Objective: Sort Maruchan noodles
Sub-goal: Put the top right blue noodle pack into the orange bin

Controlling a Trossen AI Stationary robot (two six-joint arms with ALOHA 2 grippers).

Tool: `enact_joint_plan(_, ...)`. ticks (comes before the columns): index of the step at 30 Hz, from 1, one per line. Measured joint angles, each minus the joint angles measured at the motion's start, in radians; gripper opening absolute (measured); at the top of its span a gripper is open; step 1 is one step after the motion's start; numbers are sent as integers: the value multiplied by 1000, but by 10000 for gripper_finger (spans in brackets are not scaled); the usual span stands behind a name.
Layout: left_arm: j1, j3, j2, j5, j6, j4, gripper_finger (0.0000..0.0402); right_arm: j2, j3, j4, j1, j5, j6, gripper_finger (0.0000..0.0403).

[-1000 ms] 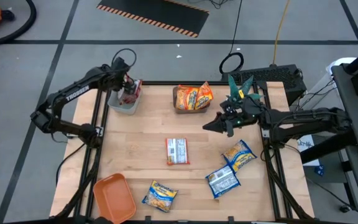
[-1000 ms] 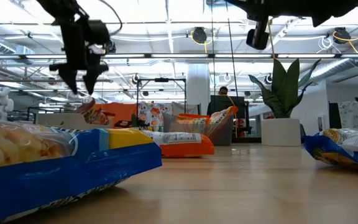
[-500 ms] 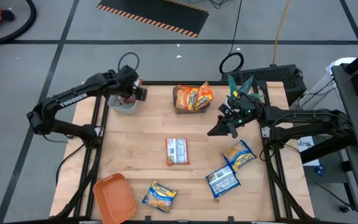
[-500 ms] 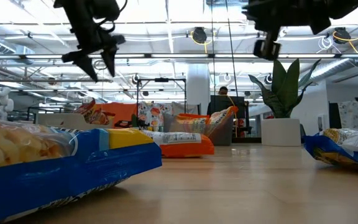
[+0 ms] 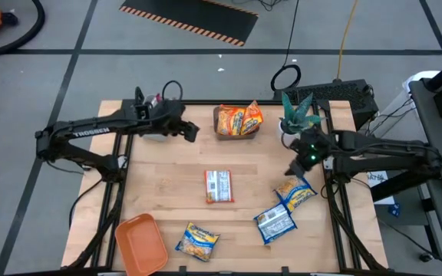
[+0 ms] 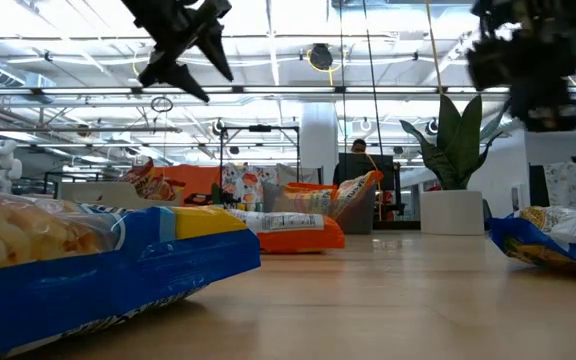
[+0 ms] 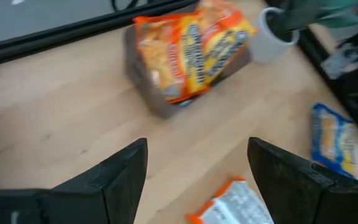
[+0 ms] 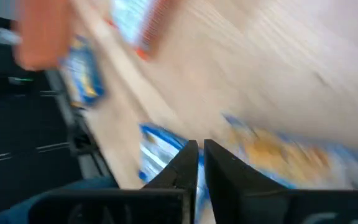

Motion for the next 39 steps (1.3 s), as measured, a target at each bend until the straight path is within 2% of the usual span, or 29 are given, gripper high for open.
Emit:
enact_joint_plan(5, -36, 0, 0, 3, 5, 24, 280, -36, 7, -223, 62, 73, 100, 44)
enact_joint_plan(10, -71, 0, 0, 53, 43, 23, 280, -21, 7, -361, 85, 99, 141, 68)
enact_joint_plan(17, -92, 0, 0, 87, 102, 23, 280, 32, -49, -325, 54, 101, 191, 104)
enact_joint_plan(24, -102, 0, 0, 143, 141, 4, 280, 63, -160, -218, 50, 62, 150, 146)
enact_joint_plan(27, -122, 0, 0, 157, 148, -28, 280, 64, -172, -221, 55, 22, 125, 166)
enact_joint_plan(32, -166, 0, 0, 158, 152, -50, 280, 64, -172, -222, 81, 17, 115, 189)
enact_joint_plan(35, -183, 0, 0, 159, 154, -50, 280, 64, -172, -236, 97, 41, 64, 197)
enact_joint_plan(39, -192, 0, 0, 137, 153, -51, 280, 66, -172, -236, 98, 135, 48, 202)
